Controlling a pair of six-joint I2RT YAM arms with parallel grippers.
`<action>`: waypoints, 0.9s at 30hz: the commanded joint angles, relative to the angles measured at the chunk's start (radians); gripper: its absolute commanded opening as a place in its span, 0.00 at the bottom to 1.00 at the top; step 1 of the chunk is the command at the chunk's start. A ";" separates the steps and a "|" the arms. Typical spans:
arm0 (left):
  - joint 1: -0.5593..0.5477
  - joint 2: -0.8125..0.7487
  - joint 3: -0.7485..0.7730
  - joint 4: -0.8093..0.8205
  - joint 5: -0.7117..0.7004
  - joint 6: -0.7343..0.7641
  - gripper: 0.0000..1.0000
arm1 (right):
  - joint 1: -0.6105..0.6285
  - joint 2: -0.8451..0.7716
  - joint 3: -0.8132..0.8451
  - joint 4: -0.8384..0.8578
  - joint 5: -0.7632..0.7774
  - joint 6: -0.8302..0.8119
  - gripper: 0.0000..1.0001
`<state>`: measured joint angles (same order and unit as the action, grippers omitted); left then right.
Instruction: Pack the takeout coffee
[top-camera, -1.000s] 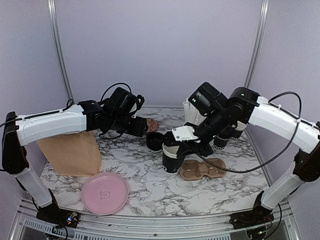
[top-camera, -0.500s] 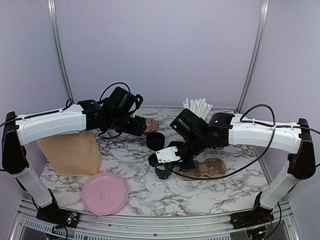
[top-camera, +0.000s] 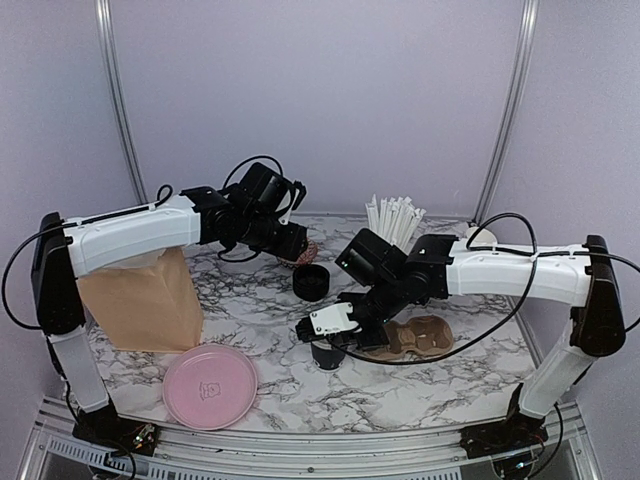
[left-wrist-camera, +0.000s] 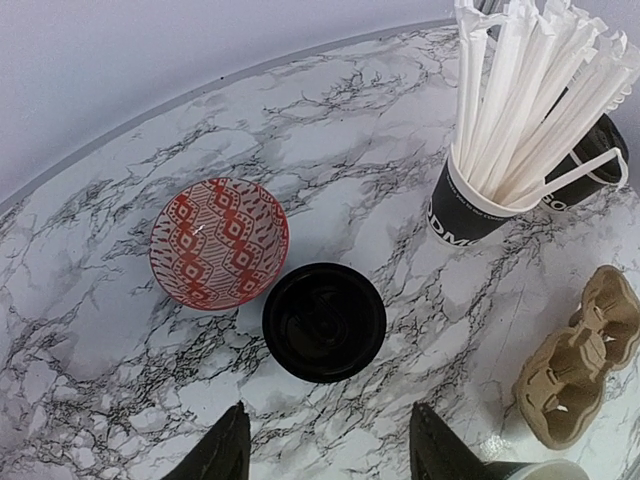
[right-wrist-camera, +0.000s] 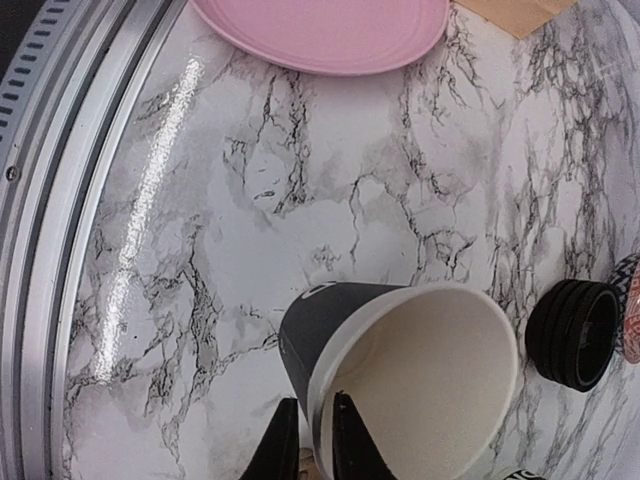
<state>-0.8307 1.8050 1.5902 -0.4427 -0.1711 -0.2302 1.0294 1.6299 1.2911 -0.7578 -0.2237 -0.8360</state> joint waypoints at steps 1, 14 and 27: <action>0.032 0.103 0.118 -0.092 0.012 0.001 0.53 | 0.003 -0.007 0.005 -0.024 -0.021 -0.009 0.20; 0.051 0.323 0.317 -0.192 0.235 0.207 0.49 | -0.176 -0.145 0.172 -0.268 -0.265 -0.026 0.36; 0.051 0.539 0.526 -0.302 0.241 0.208 0.48 | -0.360 -0.283 0.015 -0.120 -0.378 0.100 0.57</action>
<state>-0.7799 2.3024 2.0697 -0.6830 0.0628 -0.0307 0.6815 1.3819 1.3151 -0.9249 -0.5495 -0.7822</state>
